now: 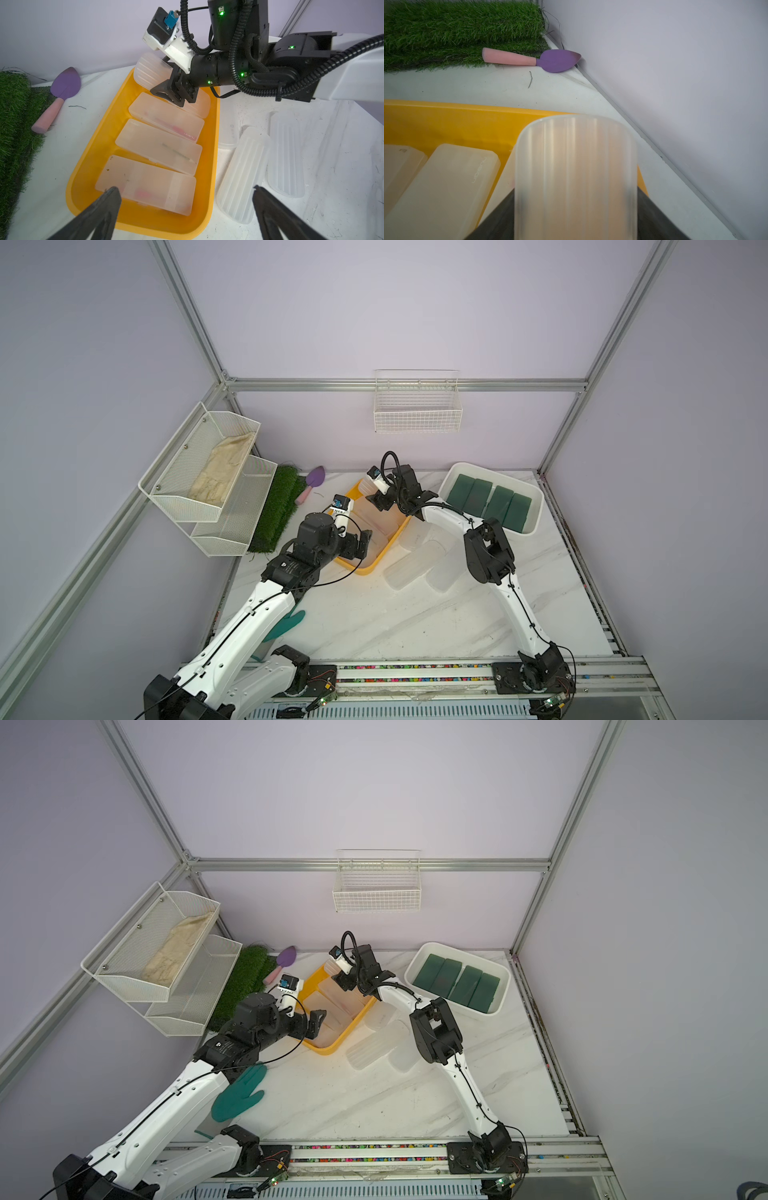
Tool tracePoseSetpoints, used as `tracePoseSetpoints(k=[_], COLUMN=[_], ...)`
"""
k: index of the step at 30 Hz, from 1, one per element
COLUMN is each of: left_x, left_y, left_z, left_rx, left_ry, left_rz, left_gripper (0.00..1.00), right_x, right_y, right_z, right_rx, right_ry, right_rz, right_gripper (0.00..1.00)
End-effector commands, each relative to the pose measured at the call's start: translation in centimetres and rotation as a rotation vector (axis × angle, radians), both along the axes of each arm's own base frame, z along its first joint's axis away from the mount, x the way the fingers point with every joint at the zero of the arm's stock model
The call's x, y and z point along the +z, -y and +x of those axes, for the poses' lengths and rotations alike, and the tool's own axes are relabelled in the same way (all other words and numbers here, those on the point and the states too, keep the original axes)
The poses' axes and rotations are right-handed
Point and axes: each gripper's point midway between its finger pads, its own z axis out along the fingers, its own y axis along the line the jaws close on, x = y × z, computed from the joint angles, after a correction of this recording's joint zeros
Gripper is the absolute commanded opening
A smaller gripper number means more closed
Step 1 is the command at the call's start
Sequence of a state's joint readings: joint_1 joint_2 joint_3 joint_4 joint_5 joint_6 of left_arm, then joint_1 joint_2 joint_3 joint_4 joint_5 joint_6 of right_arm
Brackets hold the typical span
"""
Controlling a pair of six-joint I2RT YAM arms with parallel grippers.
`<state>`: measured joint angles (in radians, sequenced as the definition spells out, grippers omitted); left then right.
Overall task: Place the pencil cases by color into the storage box
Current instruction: Place the pencil case at the storage box.
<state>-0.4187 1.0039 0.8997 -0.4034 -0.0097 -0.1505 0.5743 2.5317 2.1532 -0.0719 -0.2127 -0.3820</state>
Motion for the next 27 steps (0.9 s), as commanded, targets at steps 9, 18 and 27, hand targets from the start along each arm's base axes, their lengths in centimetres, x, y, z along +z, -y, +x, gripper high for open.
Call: tracePoseSetpoints(k=[9,18,27], left_x=[-0.2,-0.4,0.2], left_y=[-0.9,-0.8,-1.1], left_z=[0.0,0.2,0.2], left_rx=[0.042,0.039,0.045], left_ry=[0.026,0.02,0.038], left_rz=[-0.024,-0.032,-0.035], left_gripper=[1.0,1.0,1.0], right_x=[-5.0,-4.5,4.0], right_y=[0.3,0.1,-0.4], right_z=[1.0,1.6,1.6], right_rx=[-0.072,-0.113,-0.131], right_ry=[-0.056,-0.025,0.028], right_rz=[-0.046,-0.042,0.116], right_gripper=[0.71,0.89,0.97])
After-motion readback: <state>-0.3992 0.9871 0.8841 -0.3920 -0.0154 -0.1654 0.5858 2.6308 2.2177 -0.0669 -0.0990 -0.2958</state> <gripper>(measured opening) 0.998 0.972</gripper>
